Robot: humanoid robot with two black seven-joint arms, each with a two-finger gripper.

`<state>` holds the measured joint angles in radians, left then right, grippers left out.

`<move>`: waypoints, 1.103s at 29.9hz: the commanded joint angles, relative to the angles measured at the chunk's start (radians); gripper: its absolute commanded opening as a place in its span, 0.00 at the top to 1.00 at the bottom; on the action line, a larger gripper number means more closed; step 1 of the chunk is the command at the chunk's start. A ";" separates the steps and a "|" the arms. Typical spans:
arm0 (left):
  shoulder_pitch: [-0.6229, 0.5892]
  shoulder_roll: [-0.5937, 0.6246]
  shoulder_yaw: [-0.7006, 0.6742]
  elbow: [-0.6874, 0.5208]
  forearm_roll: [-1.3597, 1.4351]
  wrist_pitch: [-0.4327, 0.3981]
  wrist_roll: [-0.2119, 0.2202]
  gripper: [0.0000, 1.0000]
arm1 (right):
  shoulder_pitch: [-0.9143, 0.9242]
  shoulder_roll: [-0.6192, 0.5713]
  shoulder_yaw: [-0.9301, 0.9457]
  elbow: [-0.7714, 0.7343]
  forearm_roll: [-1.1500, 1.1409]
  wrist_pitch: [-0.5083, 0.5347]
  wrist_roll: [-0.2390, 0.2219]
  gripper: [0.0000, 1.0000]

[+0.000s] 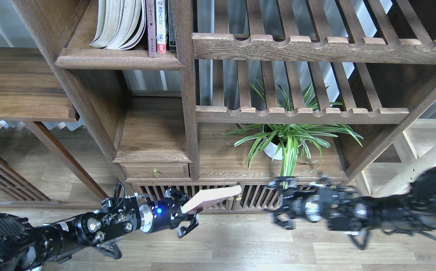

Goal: Organize books on shelf
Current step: 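Open the right gripper and pull it away from the book, then lift the red book with the left gripper up to the top shelf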

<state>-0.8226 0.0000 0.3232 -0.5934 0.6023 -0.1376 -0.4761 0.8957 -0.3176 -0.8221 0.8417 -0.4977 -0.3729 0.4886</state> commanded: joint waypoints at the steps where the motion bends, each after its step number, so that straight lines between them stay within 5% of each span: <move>1: -0.009 0.000 -0.084 -0.084 -0.001 -0.003 -0.002 1.00 | -0.020 -0.089 0.000 -0.013 0.019 0.000 0.000 0.26; 13: -0.044 0.415 -0.337 -0.488 0.001 -0.052 0.001 1.00 | -0.188 -0.166 0.001 -0.159 0.108 -0.018 0.000 0.26; 19: -0.050 0.653 -0.504 -0.638 -0.001 -0.158 0.011 1.00 | -0.242 -0.167 0.000 -0.184 0.165 -0.043 0.000 0.15; 25: -0.041 0.851 -0.662 -0.692 -0.004 -0.348 0.004 1.00 | -0.262 -0.167 -0.006 -0.200 0.179 -0.049 0.000 0.10; 33: -0.044 0.980 -0.808 -0.694 -0.064 -0.351 0.016 1.00 | -0.267 -0.164 -0.014 -0.207 0.209 -0.050 0.000 0.07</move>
<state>-0.8645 0.9435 -0.4411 -1.2870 0.5503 -0.4882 -0.4676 0.6298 -0.4839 -0.8342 0.6346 -0.2993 -0.4230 0.4887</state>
